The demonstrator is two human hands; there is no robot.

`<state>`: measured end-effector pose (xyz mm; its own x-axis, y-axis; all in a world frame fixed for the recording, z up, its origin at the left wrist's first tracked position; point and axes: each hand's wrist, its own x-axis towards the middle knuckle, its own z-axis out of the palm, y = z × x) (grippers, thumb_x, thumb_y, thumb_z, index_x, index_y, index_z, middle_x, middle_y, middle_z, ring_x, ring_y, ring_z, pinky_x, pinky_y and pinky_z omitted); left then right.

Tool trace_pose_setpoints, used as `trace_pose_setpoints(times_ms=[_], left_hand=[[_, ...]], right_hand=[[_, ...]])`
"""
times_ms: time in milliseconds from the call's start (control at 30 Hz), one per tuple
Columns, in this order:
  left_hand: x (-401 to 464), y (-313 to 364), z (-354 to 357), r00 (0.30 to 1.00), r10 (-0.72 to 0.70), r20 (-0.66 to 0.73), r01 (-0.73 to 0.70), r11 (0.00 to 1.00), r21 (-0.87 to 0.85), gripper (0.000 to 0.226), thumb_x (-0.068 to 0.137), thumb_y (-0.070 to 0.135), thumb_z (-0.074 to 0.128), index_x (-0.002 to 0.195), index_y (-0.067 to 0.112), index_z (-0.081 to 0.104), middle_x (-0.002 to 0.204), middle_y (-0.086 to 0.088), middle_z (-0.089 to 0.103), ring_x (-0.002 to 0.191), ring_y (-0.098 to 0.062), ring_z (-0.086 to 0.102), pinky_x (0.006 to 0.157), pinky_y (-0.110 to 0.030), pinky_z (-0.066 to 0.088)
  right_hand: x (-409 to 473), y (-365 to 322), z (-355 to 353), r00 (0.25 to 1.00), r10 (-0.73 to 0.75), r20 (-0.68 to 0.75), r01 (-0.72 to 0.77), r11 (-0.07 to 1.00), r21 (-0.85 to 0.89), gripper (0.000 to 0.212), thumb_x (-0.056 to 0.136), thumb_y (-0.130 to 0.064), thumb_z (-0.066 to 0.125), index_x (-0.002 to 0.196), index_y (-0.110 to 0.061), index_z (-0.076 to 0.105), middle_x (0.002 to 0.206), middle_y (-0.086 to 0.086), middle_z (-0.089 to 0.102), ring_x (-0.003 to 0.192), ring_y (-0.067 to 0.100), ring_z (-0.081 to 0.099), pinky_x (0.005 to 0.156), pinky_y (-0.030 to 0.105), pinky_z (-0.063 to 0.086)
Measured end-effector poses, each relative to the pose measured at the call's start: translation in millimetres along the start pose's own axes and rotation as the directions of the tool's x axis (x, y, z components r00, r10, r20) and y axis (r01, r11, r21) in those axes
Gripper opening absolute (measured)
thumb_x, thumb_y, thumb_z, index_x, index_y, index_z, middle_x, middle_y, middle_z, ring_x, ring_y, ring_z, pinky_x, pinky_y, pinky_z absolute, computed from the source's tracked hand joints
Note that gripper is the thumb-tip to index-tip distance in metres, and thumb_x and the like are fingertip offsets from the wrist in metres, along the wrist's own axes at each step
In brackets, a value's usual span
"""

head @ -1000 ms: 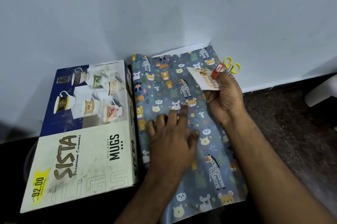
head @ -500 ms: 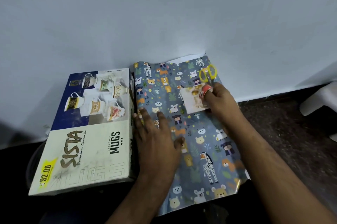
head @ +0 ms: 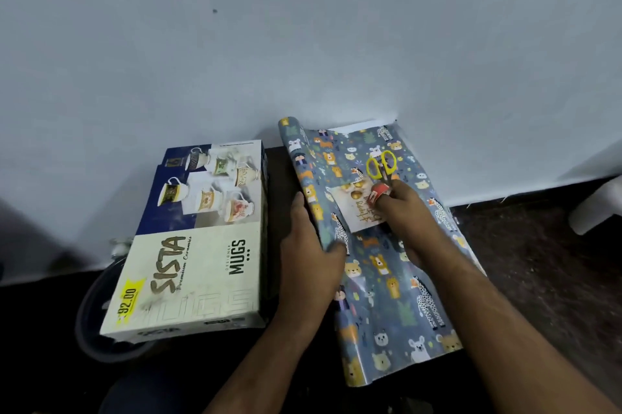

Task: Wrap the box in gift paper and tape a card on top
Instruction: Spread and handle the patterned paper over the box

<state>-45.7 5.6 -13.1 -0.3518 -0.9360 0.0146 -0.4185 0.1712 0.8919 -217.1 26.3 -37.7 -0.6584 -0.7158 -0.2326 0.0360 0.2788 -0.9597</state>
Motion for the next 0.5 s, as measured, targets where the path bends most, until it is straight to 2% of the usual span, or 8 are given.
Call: trace_pose_setpoints(times_ms=[100,167,233,300,367,433,500], left_hand=[[0.4,15.4,-20.6,0.975,0.160,-0.154,-0.151,0.986,0.066,0.081,0.087,0.001,0.062,0.157,0.027,0.032,0.127,-0.002,0.069,0.099,-0.020,0.066,0.085,-0.027,0.049],[2.5,23.5,-42.7,0.954,0.232,-0.189,-0.217,0.971,0.097,0.075,0.089,-0.001,0.058,0.154,0.033,0.039,0.103,0.005,0.071,0.068,-0.014,0.062,0.067,-0.030,0.053],[5.0,25.5,-70.1,0.949,0.243,-0.199,-0.232,0.970,0.079,0.062,0.090,-0.003,0.055,0.139,0.036,0.059,0.082,0.012,0.066,0.044,-0.006,0.050,0.044,-0.024,0.044],[6.1,18.9,-98.4,0.950,0.209,-0.231,-0.202,0.978,0.054,0.046,0.090,-0.002,0.057,0.115,0.033,0.075,0.074,0.016,0.065,0.036,-0.005,0.046,0.036,-0.019,0.037],[6.8,6.0,-126.6,0.954,0.122,-0.273,-0.134,0.991,-0.027,0.031,0.085,0.009,0.063,0.100,0.031,0.079,0.061,0.016,0.063,0.033,-0.006,0.038,0.034,-0.016,0.031],[8.1,-8.5,-150.1,0.961,0.014,-0.277,-0.048,0.992,-0.117,0.029,0.077,0.022,0.061,0.098,0.030,0.079,0.051,0.010,0.055,0.033,-0.009,0.033,0.036,-0.012,0.028],[8.7,-21.1,-165.8,0.968,-0.059,-0.246,0.019,0.987,-0.161,0.026,0.081,0.018,0.067,0.102,0.026,0.079,0.048,0.009,0.052,0.032,-0.008,0.032,0.036,-0.011,0.029]], right_hand=[[-1.3,-11.6,2.8,0.984,-0.144,-0.101,0.148,0.989,0.028,0.019,0.090,-0.041,0.058,0.091,-0.022,0.057,0.081,0.004,0.066,0.074,0.023,0.062,0.066,0.037,0.047],[-1.6,-16.4,2.7,0.973,-0.197,-0.120,0.205,0.977,0.055,0.015,0.090,-0.041,0.058,0.091,-0.026,0.056,0.080,0.004,0.061,0.074,0.022,0.056,0.066,0.037,0.043],[-2.8,-18.1,2.6,0.970,-0.206,-0.130,0.219,0.971,0.095,0.011,0.091,-0.035,0.059,0.097,-0.026,0.058,0.082,0.007,0.061,0.074,0.022,0.055,0.064,0.038,0.042],[-4.4,-19.6,2.8,0.961,-0.227,-0.157,0.240,0.968,0.067,0.013,0.091,-0.031,0.059,0.101,-0.022,0.060,0.090,0.006,0.068,0.080,0.022,0.062,0.070,0.039,0.049],[-4.5,-19.7,4.0,0.957,-0.235,-0.168,0.237,0.971,-0.008,0.014,0.095,-0.029,0.058,0.104,-0.019,0.061,0.097,0.004,0.071,0.087,0.019,0.065,0.075,0.034,0.050],[0.2,-15.9,3.6,0.956,-0.230,-0.181,0.208,0.969,-0.131,0.009,0.099,-0.022,0.056,0.100,-0.014,0.059,0.090,0.001,0.067,0.084,0.020,0.062,0.067,0.029,0.047],[5.5,-11.2,3.9,0.957,-0.214,-0.198,0.166,0.958,-0.234,0.010,0.099,-0.019,0.054,0.093,-0.010,0.054,0.084,0.002,0.061,0.082,0.024,0.057,0.064,0.032,0.040]])
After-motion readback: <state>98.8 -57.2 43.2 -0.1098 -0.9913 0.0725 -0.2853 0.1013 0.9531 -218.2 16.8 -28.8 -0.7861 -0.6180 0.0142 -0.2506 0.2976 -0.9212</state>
